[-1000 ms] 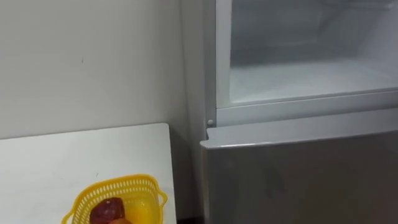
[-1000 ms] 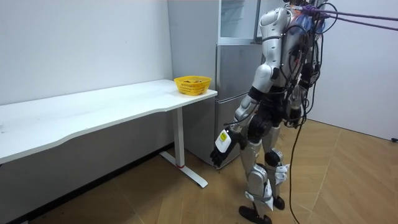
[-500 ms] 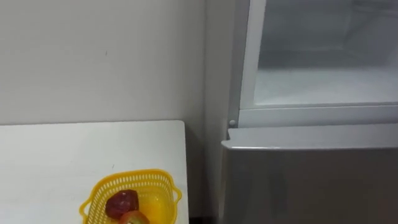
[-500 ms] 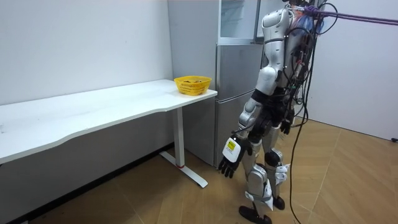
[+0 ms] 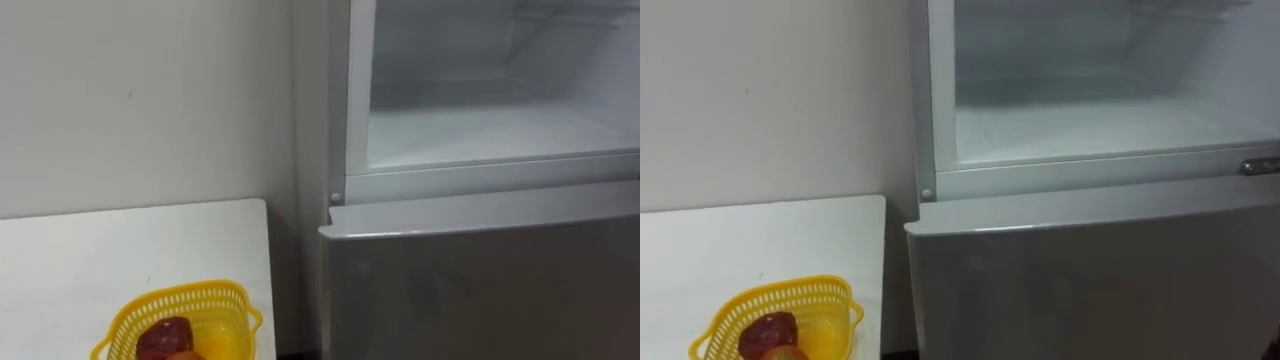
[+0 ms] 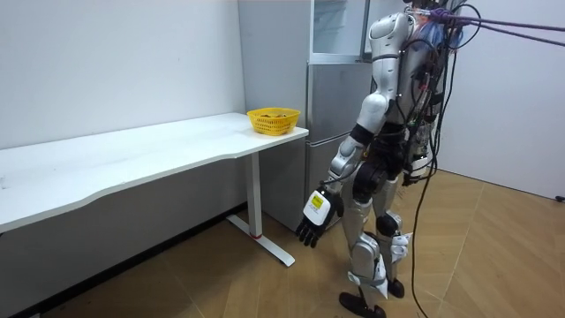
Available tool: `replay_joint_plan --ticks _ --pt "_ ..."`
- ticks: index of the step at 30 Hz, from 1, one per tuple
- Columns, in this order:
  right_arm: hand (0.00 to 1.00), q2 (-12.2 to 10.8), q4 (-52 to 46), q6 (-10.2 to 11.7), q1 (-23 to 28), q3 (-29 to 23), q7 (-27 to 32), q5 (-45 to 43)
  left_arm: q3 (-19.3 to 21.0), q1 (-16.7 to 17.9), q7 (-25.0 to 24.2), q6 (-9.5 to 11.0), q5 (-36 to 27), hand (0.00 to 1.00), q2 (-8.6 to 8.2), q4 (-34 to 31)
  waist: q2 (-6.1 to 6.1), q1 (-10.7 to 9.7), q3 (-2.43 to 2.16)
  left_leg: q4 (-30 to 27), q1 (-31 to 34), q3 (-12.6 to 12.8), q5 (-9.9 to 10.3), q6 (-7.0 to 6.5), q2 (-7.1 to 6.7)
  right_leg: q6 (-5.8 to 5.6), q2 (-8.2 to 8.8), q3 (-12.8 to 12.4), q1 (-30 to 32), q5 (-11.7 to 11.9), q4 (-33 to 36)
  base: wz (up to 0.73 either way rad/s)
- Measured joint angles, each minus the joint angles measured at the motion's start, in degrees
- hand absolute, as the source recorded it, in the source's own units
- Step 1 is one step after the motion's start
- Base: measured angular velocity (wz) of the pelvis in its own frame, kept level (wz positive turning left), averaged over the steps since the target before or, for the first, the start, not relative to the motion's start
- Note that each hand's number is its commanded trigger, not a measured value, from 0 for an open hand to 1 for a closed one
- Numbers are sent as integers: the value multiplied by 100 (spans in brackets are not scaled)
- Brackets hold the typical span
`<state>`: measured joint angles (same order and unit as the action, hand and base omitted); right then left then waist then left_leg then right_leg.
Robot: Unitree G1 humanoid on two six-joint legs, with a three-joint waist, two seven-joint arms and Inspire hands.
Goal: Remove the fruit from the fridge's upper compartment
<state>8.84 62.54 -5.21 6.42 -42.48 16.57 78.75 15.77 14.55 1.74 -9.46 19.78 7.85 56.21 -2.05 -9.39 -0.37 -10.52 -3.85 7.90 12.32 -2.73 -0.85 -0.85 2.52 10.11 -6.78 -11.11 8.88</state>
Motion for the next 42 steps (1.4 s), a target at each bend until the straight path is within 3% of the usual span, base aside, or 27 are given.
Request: replay_joint_plan --ticks 5,8,13,19,25,31,35,39,42 --pt "0 147 -1767 260 -131 -163 953 -180 2 115 8 6 -7 0 39 -357 -116 -69 5 -8 52 9 1 -1 0 -2 -15 -54 80 0 4 -1" --pt "0 475 -2699 341 -374 -172 1570 -677 -10 209 33 20 22 0 45 -498 -141 -117 4 -14 126 -1 1 -2 -2 -3 -14 -50 168 0 34 -1" --pt "0 937 -4120 496 -801 -296 2610 -2535 -17 186 57 35 22 0 62 -589 -123 -161 12 -33 275 -3 -9 7 -19 0 -23 -27 306 3 92 2" --pt "0 965 -5470 516 -810 -243 3377 -4641 -146 187 65 86 -2 0 152 -468 -115 -113 18 -19 259 -6 -14 17 -10 0 -35 8 305 4 94 1" --pt "0 975 -6710 518 -815 -210 3683 -6510 -146 242 107 89 46 0 149 -321 -108 -28 18 -13 219 7 -20 26 9 1 -33 6 286 4 106 -1" --pt "0 969 -6853 484 -736 210 3862 -8258 -154 262 108 154 44 0 161 -10 -55 85 42 21 233 -3 -32 28 20 5 -13 16 366 -1 231 -4" --pt "0 970 -6987 373 -669 420 3954 -8962 -254 241 103 232 44 0 157 155 -63 203 44 23 210 63 -61 16 8 7 1 8 390 -4 296 -6" --pt "0 1020 -7323 336 -604 553 3885 -9840 -257 236 99 249 80 0 171 233 -159 250 63 13 199 70 -88 13 0 23 13 24 394 -25 306 0" --pt "0 1357 -7681 352 -603 586 3868 -10284 -262 190 32 328 119 0 218 232 -306 349 70 1 154 79 -90 23 7 41 14 59 376 -54 273 2"
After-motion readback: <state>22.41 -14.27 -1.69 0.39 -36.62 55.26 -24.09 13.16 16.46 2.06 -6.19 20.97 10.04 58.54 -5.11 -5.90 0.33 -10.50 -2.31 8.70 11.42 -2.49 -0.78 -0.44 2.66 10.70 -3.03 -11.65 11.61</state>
